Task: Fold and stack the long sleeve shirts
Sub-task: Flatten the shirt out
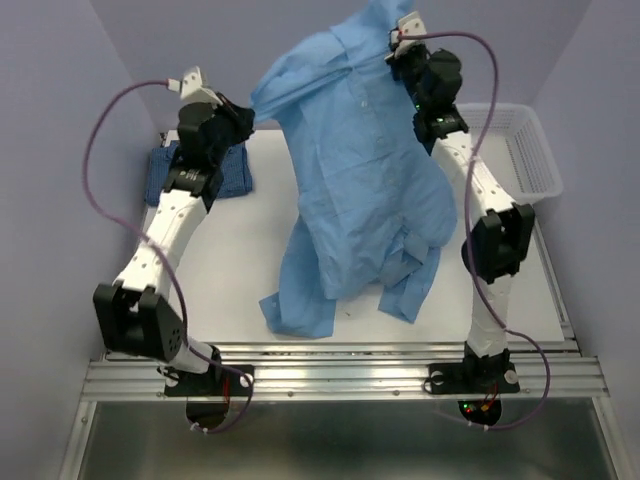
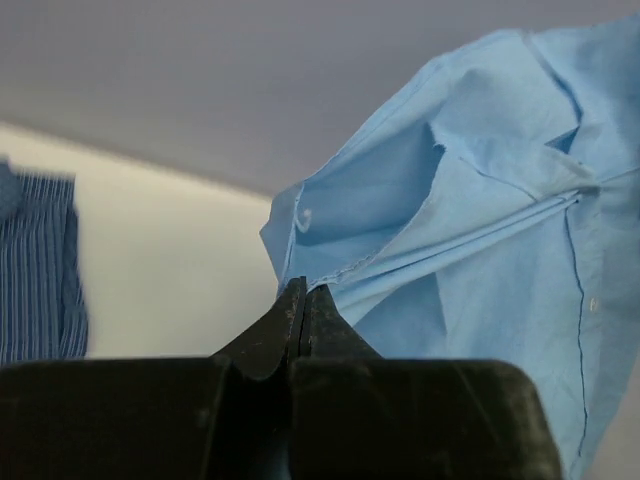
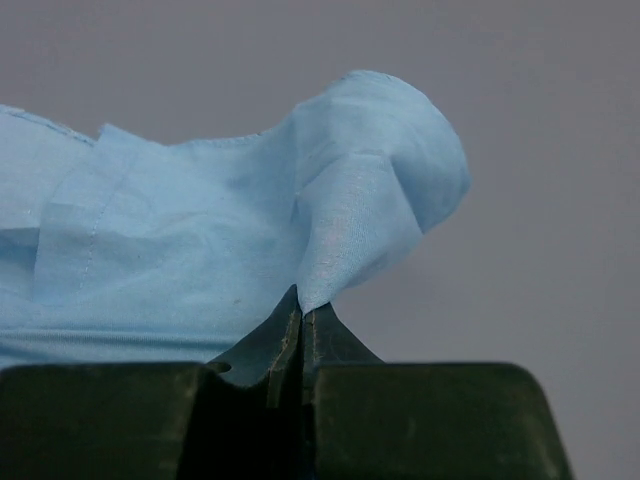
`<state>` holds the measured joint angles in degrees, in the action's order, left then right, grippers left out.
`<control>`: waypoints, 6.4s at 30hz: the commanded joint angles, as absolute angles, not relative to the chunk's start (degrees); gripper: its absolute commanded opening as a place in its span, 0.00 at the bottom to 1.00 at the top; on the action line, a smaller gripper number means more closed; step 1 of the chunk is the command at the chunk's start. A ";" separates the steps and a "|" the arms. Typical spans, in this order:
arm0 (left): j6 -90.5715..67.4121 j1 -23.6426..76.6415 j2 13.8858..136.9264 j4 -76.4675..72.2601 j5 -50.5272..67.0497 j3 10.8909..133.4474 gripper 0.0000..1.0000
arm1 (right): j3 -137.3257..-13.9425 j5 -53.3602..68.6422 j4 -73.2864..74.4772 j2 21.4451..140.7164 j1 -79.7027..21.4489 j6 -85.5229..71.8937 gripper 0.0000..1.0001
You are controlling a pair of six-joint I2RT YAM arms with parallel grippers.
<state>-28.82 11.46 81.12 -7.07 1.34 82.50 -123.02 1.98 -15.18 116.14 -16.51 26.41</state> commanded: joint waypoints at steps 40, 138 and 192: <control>-31.38 2.81 85.61 5.27 -5.80 71.99 0.99 | -59.24 12.57 21.62 101.16 -29.20 -17.40 1.00; -25.32 7.91 48.09 -14.76 8.16 78.92 0.00 | -92.88 -28.41 -12.58 59.95 -32.34 36.55 0.01; -27.60 9.93 97.12 6.07 -13.99 89.31 0.99 | -82.23 -0.03 10.10 95.72 -15.21 3.18 1.00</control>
<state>-28.32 7.79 102.67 9.69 -17.23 94.13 -90.45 9.28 15.00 104.73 -15.29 9.32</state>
